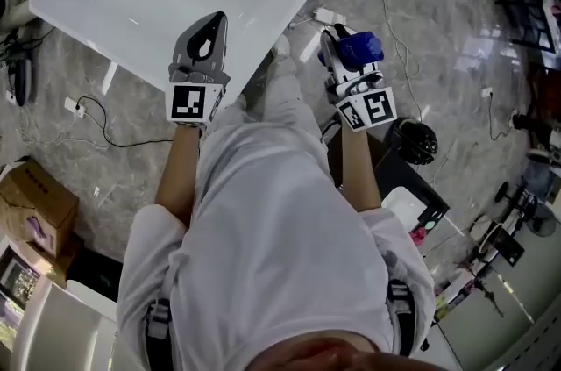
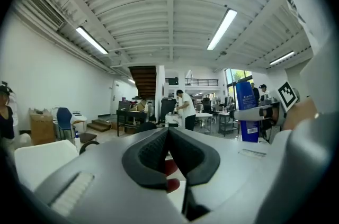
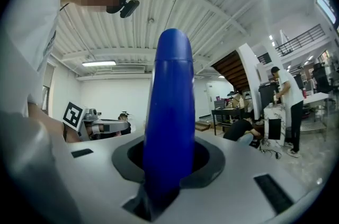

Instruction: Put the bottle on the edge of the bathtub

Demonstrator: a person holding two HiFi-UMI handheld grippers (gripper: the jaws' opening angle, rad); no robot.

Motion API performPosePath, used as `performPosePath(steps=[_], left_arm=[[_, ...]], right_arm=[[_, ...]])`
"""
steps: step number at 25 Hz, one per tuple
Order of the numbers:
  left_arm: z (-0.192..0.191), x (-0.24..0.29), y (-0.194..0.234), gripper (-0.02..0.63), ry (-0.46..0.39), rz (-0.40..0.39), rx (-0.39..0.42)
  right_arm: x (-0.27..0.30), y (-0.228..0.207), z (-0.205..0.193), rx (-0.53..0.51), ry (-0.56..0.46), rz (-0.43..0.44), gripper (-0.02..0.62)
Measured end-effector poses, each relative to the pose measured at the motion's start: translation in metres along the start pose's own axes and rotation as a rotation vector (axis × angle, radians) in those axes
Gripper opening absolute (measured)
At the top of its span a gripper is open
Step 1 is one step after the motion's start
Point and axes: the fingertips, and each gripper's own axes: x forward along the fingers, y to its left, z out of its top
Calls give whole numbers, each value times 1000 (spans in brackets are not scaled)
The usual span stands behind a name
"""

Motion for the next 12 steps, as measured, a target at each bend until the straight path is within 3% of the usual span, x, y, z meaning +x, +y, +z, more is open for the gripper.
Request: performPosePath(steps=[6,12], left_arm=[[-24,57,35,-3,-8,184,-55],[-65,99,59,-3,29,260,-91]], right_arm=[[100,-48,-11,-69,-1,234,106],[183,-104,-45,-117,-5,361,106]])
